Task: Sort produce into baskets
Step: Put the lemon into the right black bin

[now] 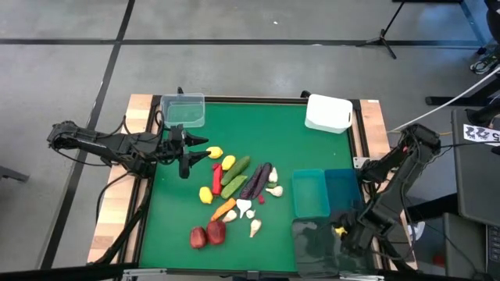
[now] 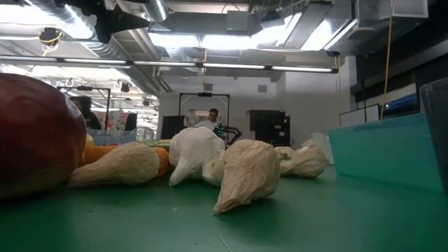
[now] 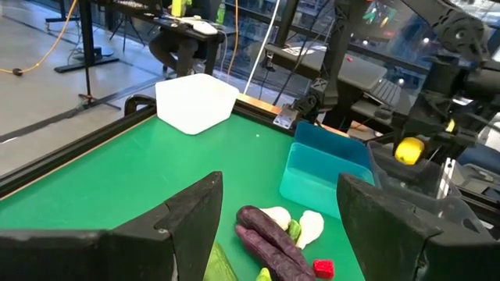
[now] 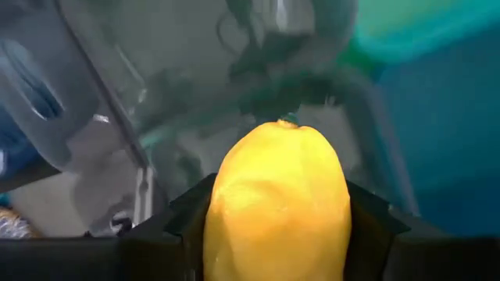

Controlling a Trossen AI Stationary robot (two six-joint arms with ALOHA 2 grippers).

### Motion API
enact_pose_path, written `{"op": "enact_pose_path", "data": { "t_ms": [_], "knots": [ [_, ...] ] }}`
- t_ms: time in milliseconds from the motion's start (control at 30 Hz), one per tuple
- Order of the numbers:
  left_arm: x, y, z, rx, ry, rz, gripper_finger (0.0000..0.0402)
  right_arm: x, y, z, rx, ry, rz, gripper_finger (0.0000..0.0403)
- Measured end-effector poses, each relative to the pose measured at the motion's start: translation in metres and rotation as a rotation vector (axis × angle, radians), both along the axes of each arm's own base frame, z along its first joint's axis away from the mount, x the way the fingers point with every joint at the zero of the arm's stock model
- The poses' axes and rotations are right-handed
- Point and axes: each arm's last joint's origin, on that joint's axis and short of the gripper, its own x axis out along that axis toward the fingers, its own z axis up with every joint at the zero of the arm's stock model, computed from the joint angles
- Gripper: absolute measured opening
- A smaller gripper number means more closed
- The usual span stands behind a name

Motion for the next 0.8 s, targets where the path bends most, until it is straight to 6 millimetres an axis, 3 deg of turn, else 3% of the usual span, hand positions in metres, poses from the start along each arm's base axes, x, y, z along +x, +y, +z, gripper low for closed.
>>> {"op": "enact_pose_path", "data": {
  "t_ms": [367, 533, 800],
  "knots": [
    [0.0, 0.0, 0.0, 0.002, 0.0, 0.0, 0.0247, -0.008, 0.009, -0.036, 0.118, 0.003, 0.014, 0.0198],
    [0.0, 0.0, 0.0, 0.001, 0.0, 0.0, 0.0247, -0.015, 0.012, -0.04, 0.118, 0.012, -0.017, 0.0201],
    [0.0, 0.0, 0.0, -0.004, -0.002, 0.001, 0.0247, -0.015, 0.011, -0.041, 0.09, 0.002, -0.038, 0.0278]
  ]
}}
